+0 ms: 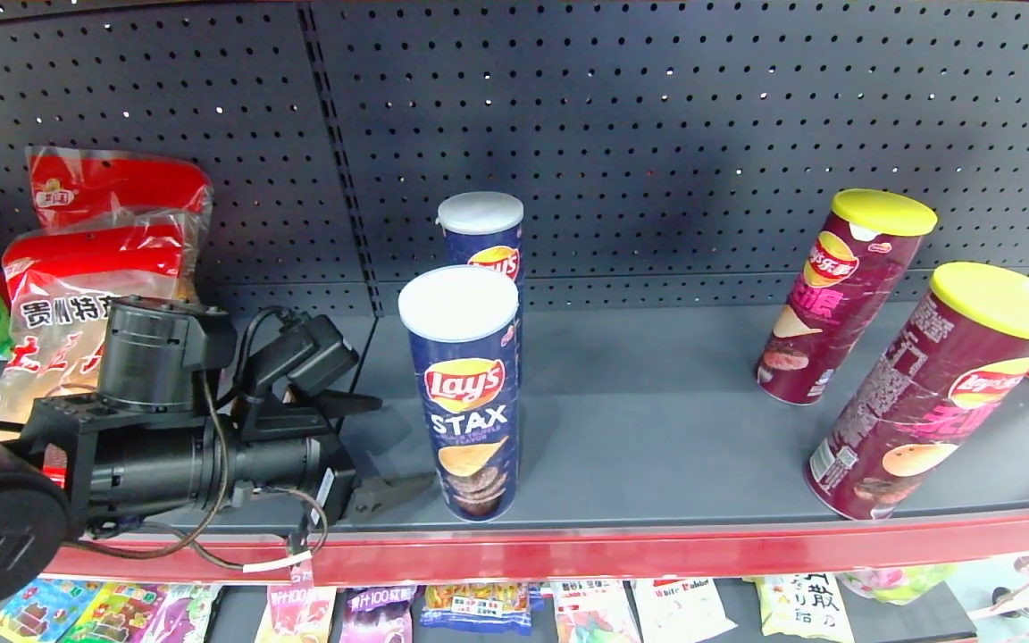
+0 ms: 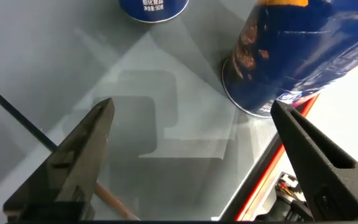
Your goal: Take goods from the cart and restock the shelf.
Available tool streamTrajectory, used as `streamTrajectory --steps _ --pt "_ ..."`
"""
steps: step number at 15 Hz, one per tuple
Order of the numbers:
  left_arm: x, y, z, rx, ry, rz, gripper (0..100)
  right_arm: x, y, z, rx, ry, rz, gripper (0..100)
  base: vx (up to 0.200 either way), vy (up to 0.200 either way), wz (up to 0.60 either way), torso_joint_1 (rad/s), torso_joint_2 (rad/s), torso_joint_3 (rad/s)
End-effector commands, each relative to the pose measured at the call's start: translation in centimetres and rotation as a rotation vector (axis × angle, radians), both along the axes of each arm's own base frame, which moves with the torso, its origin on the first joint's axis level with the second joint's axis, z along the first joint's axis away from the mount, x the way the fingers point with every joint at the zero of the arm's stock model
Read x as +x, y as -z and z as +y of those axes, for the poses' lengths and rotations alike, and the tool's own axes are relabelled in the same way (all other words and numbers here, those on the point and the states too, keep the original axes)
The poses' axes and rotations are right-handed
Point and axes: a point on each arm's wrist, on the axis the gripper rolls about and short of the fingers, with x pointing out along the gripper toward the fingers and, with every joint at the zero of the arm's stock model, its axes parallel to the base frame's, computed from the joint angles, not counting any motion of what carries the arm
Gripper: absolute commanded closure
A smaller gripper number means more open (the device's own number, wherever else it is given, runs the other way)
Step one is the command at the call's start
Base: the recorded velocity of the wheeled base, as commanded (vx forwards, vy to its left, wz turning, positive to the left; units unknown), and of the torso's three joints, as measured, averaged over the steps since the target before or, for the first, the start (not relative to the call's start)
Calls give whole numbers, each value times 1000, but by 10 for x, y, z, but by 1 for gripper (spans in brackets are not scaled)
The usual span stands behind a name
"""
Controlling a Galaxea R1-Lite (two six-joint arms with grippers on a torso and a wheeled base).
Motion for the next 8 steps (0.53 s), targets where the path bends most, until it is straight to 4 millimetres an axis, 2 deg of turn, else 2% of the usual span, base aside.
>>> streamTrajectory --steps 1,8 --pt "2 2 -1 3 -1 6 0 0 0 0 -1 0 4 0 0 0 0 0 0 0" --pt "7 0 -3 1 -1 0 0 0 0 0 -1 0 4 0 0 0 0 0 0 0"
